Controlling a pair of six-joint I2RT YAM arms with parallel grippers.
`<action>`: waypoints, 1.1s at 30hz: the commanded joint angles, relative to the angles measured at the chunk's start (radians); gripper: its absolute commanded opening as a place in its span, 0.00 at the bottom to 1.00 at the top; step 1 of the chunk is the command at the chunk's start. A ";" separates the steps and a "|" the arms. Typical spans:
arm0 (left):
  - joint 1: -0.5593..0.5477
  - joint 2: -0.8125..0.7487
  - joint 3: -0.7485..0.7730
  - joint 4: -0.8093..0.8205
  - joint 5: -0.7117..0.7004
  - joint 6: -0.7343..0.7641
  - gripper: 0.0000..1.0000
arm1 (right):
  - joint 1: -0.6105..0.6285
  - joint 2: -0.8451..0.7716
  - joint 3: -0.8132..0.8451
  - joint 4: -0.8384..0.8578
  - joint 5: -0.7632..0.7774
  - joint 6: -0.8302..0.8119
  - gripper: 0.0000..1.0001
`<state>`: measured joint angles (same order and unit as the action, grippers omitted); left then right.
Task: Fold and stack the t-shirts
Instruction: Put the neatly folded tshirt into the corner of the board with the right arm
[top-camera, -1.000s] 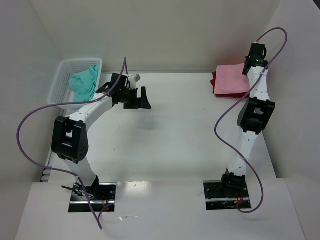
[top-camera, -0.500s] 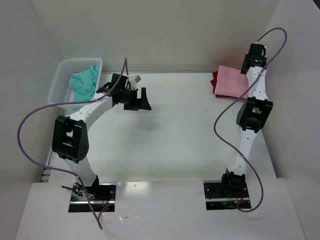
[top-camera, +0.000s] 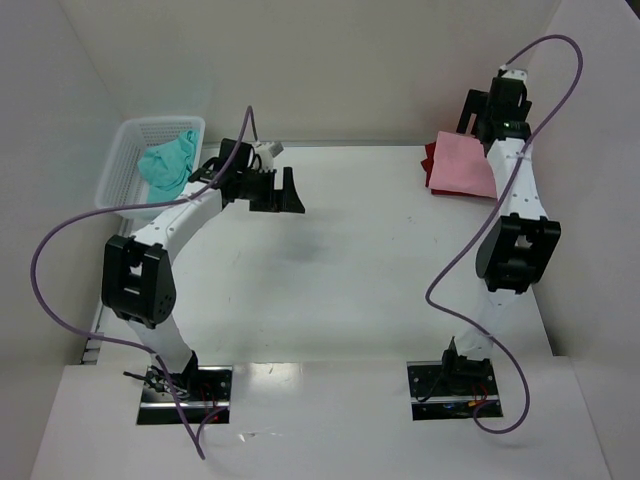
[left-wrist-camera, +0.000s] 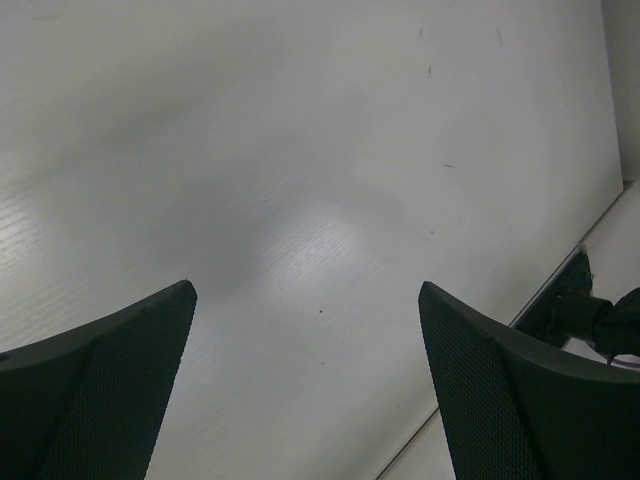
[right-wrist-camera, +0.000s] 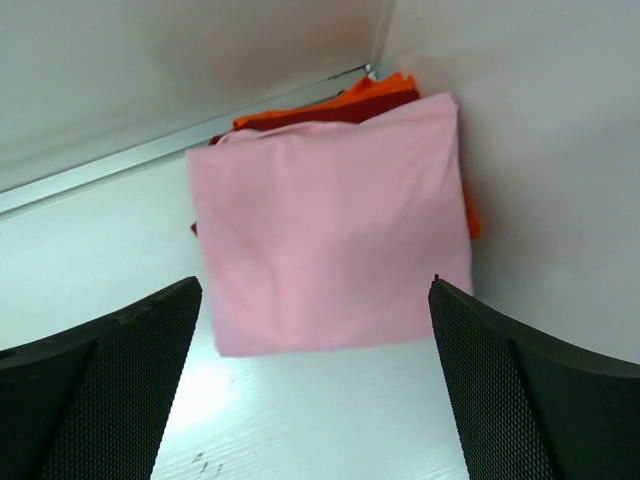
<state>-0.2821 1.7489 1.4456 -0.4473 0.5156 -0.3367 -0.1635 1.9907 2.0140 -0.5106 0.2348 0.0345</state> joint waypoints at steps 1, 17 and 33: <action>0.004 -0.101 0.033 0.018 0.057 0.060 1.00 | 0.009 -0.017 -0.147 0.144 0.018 0.059 1.00; 0.004 -0.270 -0.085 0.110 0.106 0.084 1.00 | -0.054 0.230 0.006 0.118 0.038 0.255 1.00; 0.014 -0.194 -0.065 0.078 0.075 0.076 1.00 | -0.065 0.543 0.296 0.063 0.081 0.255 1.00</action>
<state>-0.2760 1.5307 1.3567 -0.3874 0.5816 -0.2665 -0.2333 2.4969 2.2517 -0.4503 0.3008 0.2741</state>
